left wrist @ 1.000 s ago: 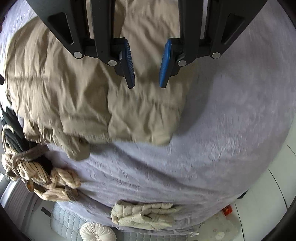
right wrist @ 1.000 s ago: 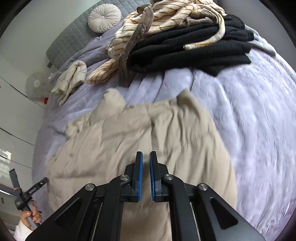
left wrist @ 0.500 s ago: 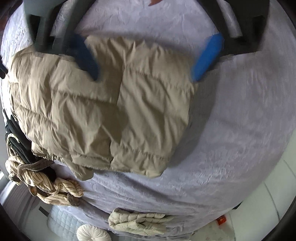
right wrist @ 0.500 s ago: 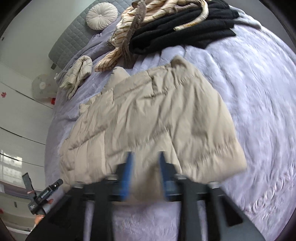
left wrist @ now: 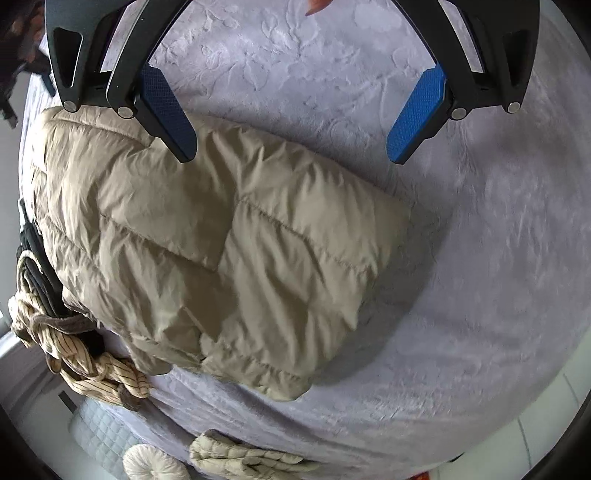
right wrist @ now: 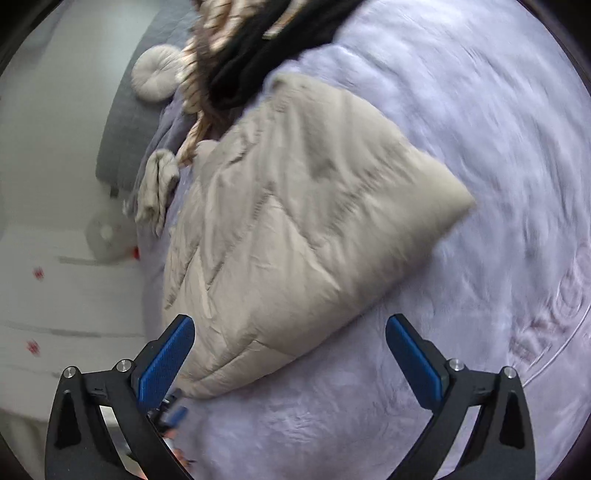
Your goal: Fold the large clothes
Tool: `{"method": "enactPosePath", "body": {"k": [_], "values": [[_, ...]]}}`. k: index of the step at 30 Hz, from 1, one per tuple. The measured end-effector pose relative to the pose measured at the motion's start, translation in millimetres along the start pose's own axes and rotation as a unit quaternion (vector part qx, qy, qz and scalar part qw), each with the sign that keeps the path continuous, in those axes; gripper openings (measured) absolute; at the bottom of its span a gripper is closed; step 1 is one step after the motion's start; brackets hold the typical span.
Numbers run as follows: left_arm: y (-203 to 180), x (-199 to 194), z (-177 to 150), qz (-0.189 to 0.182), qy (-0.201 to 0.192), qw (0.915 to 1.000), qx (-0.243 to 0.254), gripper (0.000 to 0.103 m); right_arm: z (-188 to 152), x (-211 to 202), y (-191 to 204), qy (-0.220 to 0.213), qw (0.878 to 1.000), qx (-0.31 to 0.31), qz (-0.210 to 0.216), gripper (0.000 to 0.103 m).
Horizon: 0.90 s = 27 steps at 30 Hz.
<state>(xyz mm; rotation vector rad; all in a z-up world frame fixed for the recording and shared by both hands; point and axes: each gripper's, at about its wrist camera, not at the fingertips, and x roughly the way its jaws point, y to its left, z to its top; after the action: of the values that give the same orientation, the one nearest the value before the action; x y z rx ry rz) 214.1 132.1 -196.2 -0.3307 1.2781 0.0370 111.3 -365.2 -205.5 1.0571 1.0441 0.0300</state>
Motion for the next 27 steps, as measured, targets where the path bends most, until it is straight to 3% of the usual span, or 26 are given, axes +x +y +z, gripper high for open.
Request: {"method": "enactPosePath", "body": {"k": [6,9,12,21,27], "values": [[20,13,-4,-0.049,0.02,0.9974,-0.049,0.103,-5,13,-27,0.032,0.997,0.058,0.039,0.103],[32,25,-4,-0.114,0.036,0.9892,-0.085,0.103,-2,22,-35,0.043,0.995,0.075,0.056,0.103],[38,32,-2,-0.141,0.034,0.9841,-0.102,0.103,-3,26,-39,0.047,0.992,0.087,0.074,0.103],[35,60,15,-0.162,0.017,0.9782,-0.128,0.103,14,62,-44,0.055,0.979,0.122,0.156,0.103],[25,77,36,-0.167,0.014,0.9759,-0.14,0.103,30,82,-32,0.046,0.974,0.11,0.195,0.103]]}}
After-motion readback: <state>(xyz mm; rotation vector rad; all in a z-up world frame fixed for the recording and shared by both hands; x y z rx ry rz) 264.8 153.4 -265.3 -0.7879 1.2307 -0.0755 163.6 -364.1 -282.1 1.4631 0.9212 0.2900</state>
